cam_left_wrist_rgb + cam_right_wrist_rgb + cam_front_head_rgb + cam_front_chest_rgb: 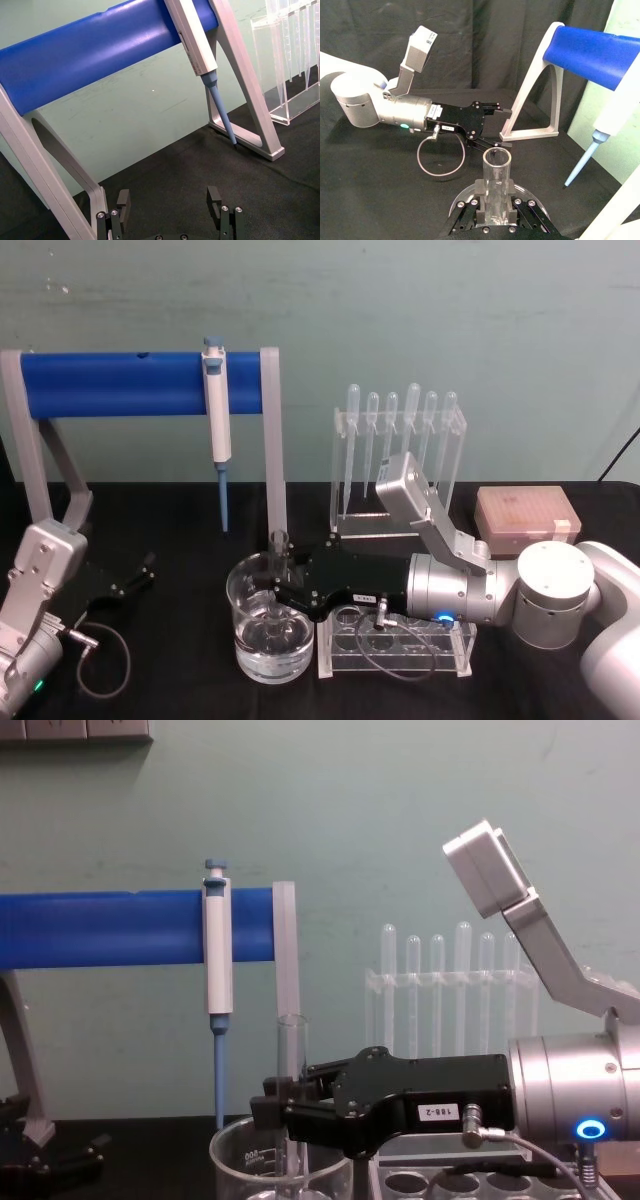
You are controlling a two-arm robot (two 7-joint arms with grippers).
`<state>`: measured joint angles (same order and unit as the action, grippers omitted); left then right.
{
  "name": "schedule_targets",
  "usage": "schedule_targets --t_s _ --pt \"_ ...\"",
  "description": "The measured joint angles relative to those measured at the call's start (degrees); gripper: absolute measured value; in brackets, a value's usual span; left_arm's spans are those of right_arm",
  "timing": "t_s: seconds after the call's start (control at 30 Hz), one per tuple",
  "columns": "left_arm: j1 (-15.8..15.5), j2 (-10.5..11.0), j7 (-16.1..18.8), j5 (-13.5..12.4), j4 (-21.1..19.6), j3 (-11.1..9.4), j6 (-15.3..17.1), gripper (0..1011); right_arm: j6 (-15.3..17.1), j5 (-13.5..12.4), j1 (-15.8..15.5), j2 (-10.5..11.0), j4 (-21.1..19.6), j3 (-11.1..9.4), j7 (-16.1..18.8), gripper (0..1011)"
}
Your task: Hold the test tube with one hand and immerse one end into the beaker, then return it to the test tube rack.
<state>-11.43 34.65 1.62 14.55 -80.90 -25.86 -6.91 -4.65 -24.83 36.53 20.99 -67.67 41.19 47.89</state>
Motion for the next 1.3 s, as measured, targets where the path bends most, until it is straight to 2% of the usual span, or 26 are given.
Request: schedule_targets --t_s 1.3 --pt "0.0 0.0 0.0 0.0 0.0 0.0 0.0 1000 0.0 0.0 0.0 0.0 0.0 0.0 0.0 226"
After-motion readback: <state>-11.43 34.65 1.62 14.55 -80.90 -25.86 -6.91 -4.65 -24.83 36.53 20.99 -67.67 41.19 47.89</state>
